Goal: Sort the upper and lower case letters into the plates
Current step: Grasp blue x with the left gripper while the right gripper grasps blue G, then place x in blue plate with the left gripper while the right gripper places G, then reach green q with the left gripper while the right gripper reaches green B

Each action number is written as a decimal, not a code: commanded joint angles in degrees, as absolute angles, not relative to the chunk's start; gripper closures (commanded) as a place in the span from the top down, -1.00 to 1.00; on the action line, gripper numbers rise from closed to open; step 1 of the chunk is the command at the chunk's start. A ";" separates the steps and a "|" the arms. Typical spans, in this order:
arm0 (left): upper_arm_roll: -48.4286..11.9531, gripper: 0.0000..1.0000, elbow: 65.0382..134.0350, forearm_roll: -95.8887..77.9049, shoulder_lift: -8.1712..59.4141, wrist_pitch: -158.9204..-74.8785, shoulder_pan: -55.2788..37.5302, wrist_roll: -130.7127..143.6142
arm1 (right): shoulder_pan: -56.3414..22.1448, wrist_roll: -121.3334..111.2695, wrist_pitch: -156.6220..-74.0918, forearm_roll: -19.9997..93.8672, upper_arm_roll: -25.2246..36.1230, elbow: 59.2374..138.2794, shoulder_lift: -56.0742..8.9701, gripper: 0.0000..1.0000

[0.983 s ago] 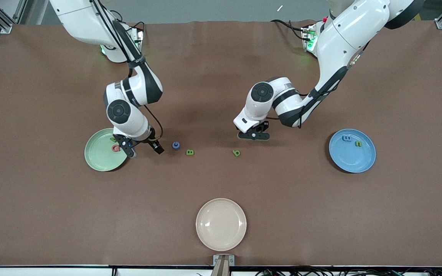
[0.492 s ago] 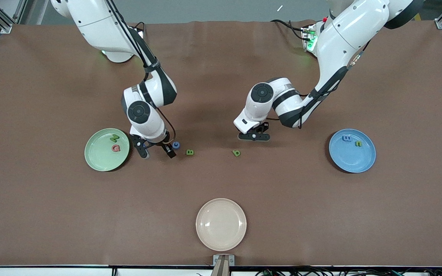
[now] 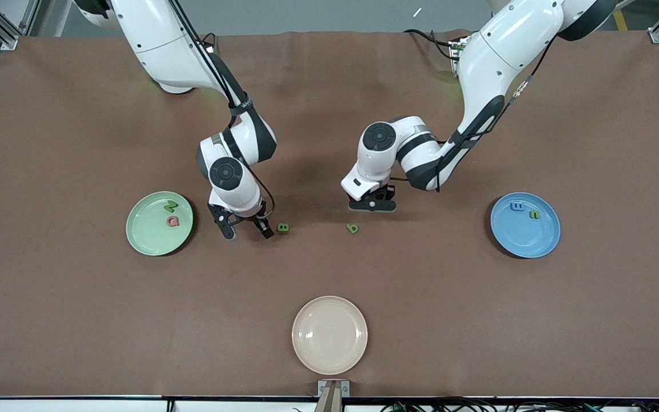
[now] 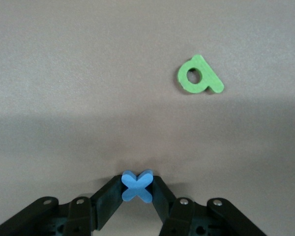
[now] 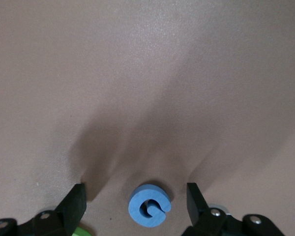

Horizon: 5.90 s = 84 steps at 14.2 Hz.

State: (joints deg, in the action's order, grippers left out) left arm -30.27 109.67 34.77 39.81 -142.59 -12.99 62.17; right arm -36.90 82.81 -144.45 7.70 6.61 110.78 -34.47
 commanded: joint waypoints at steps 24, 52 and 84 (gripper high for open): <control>-47.11 -0.98 128.58 36.30 23.90 -139.83 39.80 18.21 | -22.34 58.22 -119.98 6.94 7.65 109.69 -23.92 -0.99; -47.98 0.81 124.19 46.41 30.68 -135.45 46.93 10.90 | -6.77 35.16 -137.02 0.79 8.35 123.75 -23.12 -0.36; -29.18 1.00 80.16 29.88 53.79 -129.72 -17.14 94.57 | -36.91 100.53 -139.58 11.60 7.12 104.87 -35.41 1.00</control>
